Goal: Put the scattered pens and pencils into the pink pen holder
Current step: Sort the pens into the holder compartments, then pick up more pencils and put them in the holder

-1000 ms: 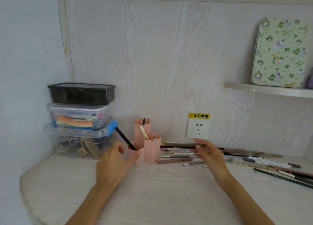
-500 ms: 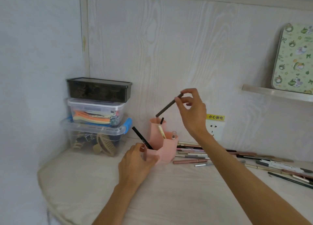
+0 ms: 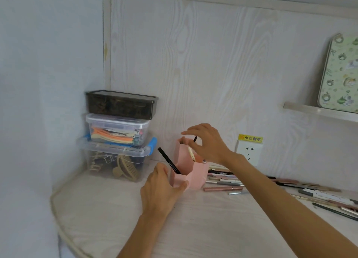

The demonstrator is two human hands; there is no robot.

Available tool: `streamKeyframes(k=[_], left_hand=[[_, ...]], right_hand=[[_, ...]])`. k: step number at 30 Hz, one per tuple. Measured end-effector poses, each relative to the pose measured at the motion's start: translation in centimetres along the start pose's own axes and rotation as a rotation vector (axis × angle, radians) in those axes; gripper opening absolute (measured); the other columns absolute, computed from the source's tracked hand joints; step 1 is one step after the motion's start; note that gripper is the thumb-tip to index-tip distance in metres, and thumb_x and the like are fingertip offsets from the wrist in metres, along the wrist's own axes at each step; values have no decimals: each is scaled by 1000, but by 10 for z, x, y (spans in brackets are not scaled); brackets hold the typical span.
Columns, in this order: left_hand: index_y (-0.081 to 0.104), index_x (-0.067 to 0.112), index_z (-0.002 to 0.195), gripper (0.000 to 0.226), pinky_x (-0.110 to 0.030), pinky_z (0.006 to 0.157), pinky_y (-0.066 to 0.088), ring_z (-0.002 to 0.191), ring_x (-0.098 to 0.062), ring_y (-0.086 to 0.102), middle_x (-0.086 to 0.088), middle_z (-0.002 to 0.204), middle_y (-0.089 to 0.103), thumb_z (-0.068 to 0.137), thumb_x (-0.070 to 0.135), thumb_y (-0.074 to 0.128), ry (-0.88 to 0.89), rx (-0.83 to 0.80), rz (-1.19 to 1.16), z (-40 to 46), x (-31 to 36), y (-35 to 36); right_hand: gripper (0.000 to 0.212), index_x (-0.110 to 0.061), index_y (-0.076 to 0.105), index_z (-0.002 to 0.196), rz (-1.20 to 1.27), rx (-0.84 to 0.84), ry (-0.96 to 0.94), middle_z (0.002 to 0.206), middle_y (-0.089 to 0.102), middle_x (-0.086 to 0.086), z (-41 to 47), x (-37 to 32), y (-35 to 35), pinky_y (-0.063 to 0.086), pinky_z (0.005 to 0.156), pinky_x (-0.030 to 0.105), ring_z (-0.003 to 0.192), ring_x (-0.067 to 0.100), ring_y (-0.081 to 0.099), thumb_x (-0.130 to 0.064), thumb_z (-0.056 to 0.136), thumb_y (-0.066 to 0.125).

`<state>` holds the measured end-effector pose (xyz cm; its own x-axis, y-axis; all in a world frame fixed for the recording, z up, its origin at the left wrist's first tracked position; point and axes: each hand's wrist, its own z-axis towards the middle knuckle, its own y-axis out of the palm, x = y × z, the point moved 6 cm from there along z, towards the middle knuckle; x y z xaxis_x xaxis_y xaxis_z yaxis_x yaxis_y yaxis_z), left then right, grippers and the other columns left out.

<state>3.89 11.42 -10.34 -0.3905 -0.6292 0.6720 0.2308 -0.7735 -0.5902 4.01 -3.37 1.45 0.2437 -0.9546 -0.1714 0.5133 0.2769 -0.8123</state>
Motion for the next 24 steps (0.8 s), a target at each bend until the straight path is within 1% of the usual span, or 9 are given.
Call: streamKeyframes(k=[4,6,10,12,14,16,19,21,24], left_hand=[[35,30,65,39,-21,47,27,55,-8,41,12,59,41,67,54,65,181,77,52,-6,13,-7],[40,29,64,31,-21,48,33,53,-8,43,13,55,42,69,50,63,269,55,60,-7,17,-5],[55,32,88,21,-17,61,46,64,0,49,20,81,56,78,49,64,463,-157,129,-12,25,16],[57,36,100,21,-16,67,46,67,1,48,21,96,58,84,51,56,510,-257,171,-17,30,28],[59,39,109,23,-17,71,46,75,1,52,21,110,59,88,47,52,545,-284,183,-21,35,32],[59,39,114,25,-23,78,49,95,-3,58,21,119,57,90,39,53,576,-273,187,-25,46,37],[55,32,126,34,-29,89,48,114,-13,53,11,129,54,93,31,50,594,-268,252,-29,64,47],[52,28,130,35,-34,90,48,115,-19,53,5,132,53,95,28,45,541,-273,293,-29,72,58],[54,32,125,32,-34,84,49,110,-17,55,9,127,53,98,28,38,513,-263,377,-30,78,69]], right_hand=[[24,-29,63,113,95,143,49,112,62,-12,-44,32,-23,29,97,26,111,7,44,-27,91,56],[21,-30,64,108,108,162,149,107,62,-16,-77,60,-24,31,93,21,106,6,47,-20,90,57],[34,-31,63,77,204,188,463,82,67,-9,-144,123,-14,45,73,23,84,17,58,1,82,58],[31,-28,63,73,202,121,581,83,68,-3,-166,145,-6,48,75,29,86,21,61,2,79,59],[27,-25,66,74,202,62,588,88,68,0,-171,152,2,47,81,29,92,20,60,1,77,60],[22,-25,68,80,177,27,568,92,64,-3,-172,151,6,43,83,26,100,17,54,-5,77,60],[20,-25,69,90,94,-28,502,101,65,-1,-168,145,10,42,90,29,104,17,52,-13,78,60],[17,-26,69,90,101,-35,459,101,65,0,-168,141,11,42,91,29,103,18,54,-16,78,61],[13,-30,69,91,99,-10,394,101,63,-6,-166,135,13,37,90,27,105,14,51,-24,80,62]])
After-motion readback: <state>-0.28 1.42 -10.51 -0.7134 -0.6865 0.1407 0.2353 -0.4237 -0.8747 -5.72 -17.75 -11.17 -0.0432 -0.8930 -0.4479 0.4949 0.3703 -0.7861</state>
